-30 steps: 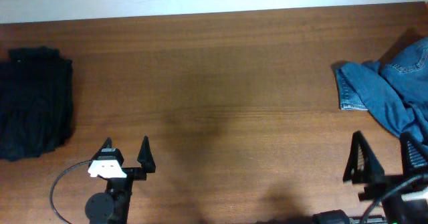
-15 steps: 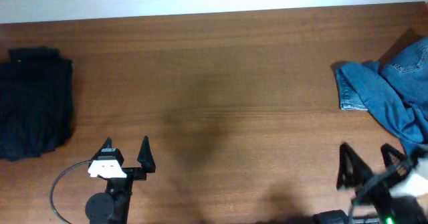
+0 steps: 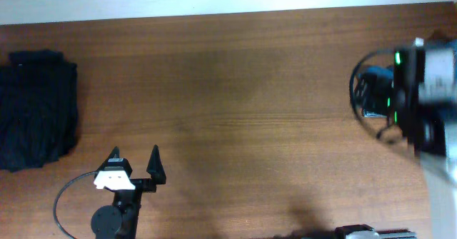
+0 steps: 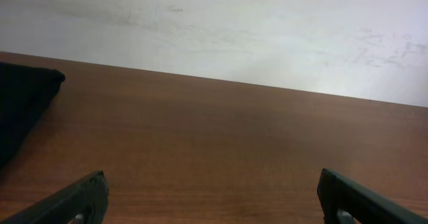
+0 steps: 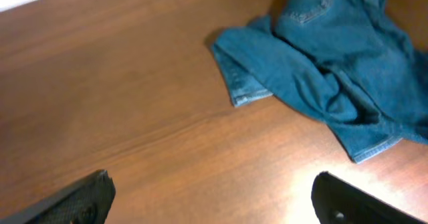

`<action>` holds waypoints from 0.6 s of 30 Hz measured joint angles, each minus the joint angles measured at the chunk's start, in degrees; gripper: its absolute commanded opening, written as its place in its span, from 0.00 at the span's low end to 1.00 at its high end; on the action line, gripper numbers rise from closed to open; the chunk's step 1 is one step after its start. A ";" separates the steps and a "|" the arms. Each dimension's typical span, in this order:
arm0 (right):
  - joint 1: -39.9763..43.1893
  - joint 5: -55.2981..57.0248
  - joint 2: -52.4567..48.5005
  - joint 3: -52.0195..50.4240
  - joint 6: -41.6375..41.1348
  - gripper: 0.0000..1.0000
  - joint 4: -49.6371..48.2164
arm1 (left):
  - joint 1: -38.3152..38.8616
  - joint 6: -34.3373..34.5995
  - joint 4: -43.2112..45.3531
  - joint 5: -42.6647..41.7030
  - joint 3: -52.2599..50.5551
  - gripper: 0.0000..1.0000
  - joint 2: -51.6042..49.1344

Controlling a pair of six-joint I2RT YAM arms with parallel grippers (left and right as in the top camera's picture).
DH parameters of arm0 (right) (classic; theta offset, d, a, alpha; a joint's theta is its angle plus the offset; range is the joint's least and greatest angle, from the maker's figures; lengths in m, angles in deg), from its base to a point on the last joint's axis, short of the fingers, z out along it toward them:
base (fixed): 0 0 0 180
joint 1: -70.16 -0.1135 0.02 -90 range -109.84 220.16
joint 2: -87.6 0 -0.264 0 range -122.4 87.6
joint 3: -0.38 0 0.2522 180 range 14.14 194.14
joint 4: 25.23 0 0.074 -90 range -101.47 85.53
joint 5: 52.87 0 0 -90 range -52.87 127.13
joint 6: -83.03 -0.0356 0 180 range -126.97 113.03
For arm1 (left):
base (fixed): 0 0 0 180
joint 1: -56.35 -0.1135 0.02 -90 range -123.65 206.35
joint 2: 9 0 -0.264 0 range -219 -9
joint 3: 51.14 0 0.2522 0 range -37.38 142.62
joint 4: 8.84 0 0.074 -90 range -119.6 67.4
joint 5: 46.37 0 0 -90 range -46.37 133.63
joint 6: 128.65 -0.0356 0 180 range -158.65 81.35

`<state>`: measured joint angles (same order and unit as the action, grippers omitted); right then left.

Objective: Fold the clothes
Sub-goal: 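Move the right gripper over the crumpled blue jeans and grasp them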

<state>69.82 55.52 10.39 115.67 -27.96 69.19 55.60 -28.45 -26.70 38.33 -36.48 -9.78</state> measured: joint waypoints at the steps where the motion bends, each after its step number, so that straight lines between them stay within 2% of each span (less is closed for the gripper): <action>1: 1.70 -0.13 -3.30 2.38 0.04 0.99 0.44 | 0.00 0.00 -0.04 0.02 0.00 1.00 0.00; 5: 7.93 -1.77 -12.55 6.80 0.02 0.99 -0.04 | 0.00 0.00 0.00 0.02 0.00 0.99 0.00; 10: 15.63 -3.13 -19.67 7.45 0.02 1.00 -3.67 | 0.00 0.00 -0.02 0.02 0.00 0.99 0.00; 14: 21.79 -3.28 -23.54 7.58 0.15 0.94 -6.21 | 0.00 0.00 0.00 0.00 0.00 0.99 0.00; 17: 25.81 -3.32 -26.16 7.78 0.00 0.95 -7.80 | 0.00 0.00 -0.02 0.00 0.00 0.99 0.00; 18: 26.99 -3.39 -27.15 7.87 0.00 0.99 -8.61 | 0.00 0.00 0.00 0.02 0.00 0.99 0.00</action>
<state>96.81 52.13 -16.75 123.54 -27.96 60.58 55.60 -28.45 -26.70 38.35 -36.48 -9.78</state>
